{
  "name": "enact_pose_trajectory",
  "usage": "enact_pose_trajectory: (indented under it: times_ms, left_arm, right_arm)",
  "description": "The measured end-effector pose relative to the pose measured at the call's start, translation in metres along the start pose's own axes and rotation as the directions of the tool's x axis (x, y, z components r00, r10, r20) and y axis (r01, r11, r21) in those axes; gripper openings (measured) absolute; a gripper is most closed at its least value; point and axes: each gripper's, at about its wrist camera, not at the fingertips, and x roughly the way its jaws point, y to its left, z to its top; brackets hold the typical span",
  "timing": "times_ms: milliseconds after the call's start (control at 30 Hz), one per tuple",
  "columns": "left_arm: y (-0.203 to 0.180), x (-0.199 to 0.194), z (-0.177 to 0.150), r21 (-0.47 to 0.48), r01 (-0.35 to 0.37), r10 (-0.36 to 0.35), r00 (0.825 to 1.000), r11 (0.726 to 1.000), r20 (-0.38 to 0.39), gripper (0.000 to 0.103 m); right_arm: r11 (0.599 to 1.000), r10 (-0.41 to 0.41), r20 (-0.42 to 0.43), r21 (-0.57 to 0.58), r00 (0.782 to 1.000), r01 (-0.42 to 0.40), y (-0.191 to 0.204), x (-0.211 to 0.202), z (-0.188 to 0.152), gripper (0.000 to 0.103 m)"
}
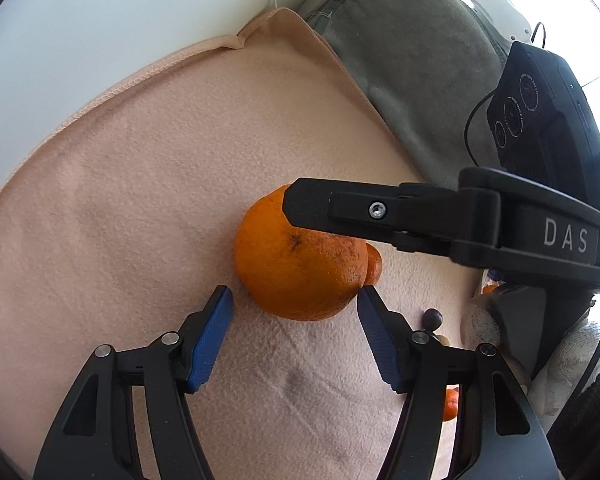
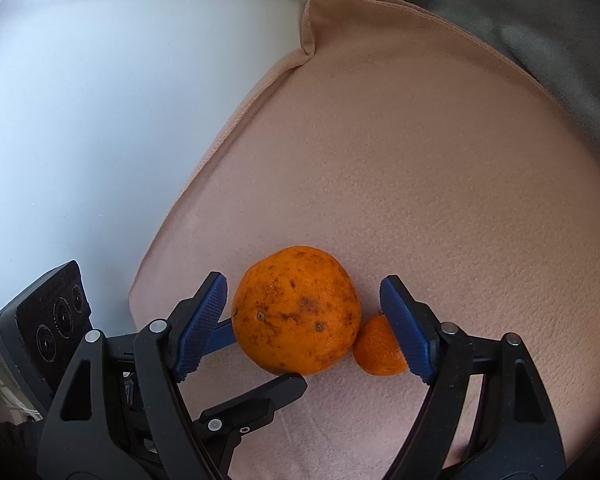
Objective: Organize fruits
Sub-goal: 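Close the right gripper around the blemished orange and lift it, then carry the blemished orange over the plate beside the first orange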
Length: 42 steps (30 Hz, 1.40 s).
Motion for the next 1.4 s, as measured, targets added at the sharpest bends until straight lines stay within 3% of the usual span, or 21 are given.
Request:
enact_pose_trajectory:
  times_ms: [233,333,533,800,1033,1400]
  left_arm:
    - [-0.003,0.010,0.007,0.005,0.017,-0.017,1.000,1.000,-0.010,0.062]
    - [-0.004,0.011,0.009,0.012,0.011,-0.011,1.000,1.000,-0.009,0.062]
    - [-0.009,0.006,0.008,0.037,0.007,-0.007,1.000,0.999,-0.003,0.061]
    - [-0.025,-0.006,0.009,0.078,-0.010,0.009,1.000,0.997,0.023,0.061]
    - [-0.051,-0.012,0.012,0.137,-0.009,0.004,0.999,0.991,0.038,0.061]
    - [-0.104,-0.004,-0.001,0.242,0.039,-0.039,0.999,0.970,-0.006,0.061]
  right_arm:
    - [1.000,0.003,-0.013,-0.008,1.000,-0.003,0.005,0.015,0.004,0.081]
    - [1.000,0.024,-0.022,-0.010,0.999,-0.024,0.007,0.022,0.005,0.073]
    - [1.000,0.023,-0.006,-0.004,1.000,-0.023,0.010,0.022,0.009,0.073]
    - [0.999,0.037,0.034,-0.013,0.999,-0.036,0.008,0.001,0.005,0.072]
    - [0.999,0.046,0.099,0.008,0.994,-0.047,-0.007,-0.039,-0.020,0.072]
    - [0.994,0.008,0.188,0.102,0.982,-0.028,-0.038,-0.095,-0.055,0.072]
